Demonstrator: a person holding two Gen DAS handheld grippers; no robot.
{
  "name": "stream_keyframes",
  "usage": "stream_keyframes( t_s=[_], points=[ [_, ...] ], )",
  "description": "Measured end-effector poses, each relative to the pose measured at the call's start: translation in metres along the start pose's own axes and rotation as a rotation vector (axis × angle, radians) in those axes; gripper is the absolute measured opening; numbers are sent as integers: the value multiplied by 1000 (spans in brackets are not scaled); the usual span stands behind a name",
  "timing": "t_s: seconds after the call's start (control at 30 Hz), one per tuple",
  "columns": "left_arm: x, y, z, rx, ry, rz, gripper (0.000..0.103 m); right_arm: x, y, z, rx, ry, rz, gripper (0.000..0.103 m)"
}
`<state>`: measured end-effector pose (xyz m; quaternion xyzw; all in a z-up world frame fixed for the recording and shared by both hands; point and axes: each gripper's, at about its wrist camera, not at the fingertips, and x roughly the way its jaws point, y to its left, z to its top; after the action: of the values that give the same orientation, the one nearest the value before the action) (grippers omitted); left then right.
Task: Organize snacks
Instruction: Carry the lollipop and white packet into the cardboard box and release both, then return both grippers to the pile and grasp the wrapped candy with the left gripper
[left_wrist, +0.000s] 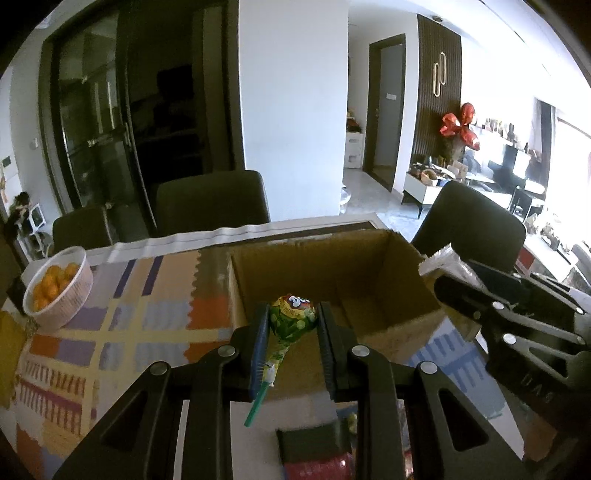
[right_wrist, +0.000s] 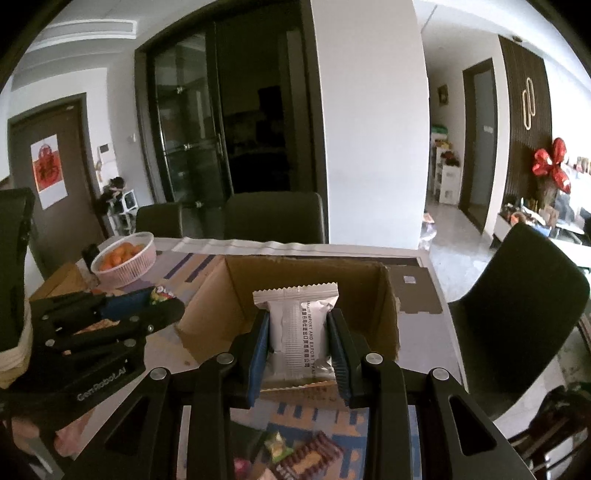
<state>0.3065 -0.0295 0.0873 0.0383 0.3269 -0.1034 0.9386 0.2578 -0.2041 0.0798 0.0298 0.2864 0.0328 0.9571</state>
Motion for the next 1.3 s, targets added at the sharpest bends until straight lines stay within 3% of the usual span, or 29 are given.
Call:
stream_keyframes(
  t_s=[0.37,0.4,0.47,0.57,0.77,0.97,1.3],
  points=[
    [59,8,36,-32,112,-63,27,46,-11,27,6,80,-35,33],
    [60,9,38,-33,111,-56,29,49,-13,28,10,87,-41,34],
    [60,10,41,-25,112,-33,46,54,-17,28,12,106,-65,43],
    [48,10,39,-15,91,-14,60,51,-19,27,3,100,-88,53],
    [12,8,20,2,49,18,76,24,-15,16,12,58,-73,61],
    [-32,0,-6,-1,-6,35,86,-11,-8,-3,18,14,-72,65],
    [-87,-16,-49,28,-67,50,90,-67,1,-40,32,-24,-69,68]
  ],
)
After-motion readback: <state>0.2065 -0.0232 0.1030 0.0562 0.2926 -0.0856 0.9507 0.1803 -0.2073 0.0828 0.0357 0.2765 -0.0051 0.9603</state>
